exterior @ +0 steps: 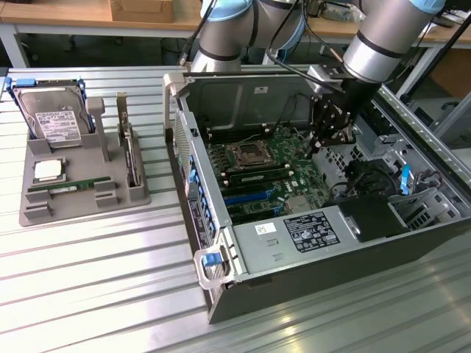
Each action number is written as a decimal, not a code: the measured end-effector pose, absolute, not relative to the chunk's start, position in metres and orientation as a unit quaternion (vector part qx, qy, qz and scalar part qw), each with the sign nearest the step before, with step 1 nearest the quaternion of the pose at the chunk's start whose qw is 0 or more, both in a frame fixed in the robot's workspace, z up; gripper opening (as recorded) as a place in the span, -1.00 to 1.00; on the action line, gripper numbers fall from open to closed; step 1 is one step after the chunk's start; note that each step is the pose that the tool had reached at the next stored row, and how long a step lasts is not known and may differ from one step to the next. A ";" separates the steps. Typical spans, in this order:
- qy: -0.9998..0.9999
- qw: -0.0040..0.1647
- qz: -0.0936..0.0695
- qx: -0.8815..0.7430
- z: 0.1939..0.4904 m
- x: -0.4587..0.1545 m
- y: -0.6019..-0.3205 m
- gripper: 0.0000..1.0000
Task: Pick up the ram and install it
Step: 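Insert the ram into the slot, then press down the ram until it locks into place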
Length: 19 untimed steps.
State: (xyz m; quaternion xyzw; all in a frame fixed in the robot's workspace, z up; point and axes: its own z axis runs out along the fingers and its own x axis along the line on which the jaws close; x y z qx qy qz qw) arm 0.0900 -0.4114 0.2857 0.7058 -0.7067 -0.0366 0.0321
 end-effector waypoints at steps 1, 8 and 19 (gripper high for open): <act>-0.707 0.032 -0.037 0.706 0.290 0.090 -0.411 -0.80; -0.707 0.032 -0.037 0.706 0.290 0.090 -0.411 -0.80; -0.707 0.032 -0.037 0.706 0.265 0.062 -0.411 -0.80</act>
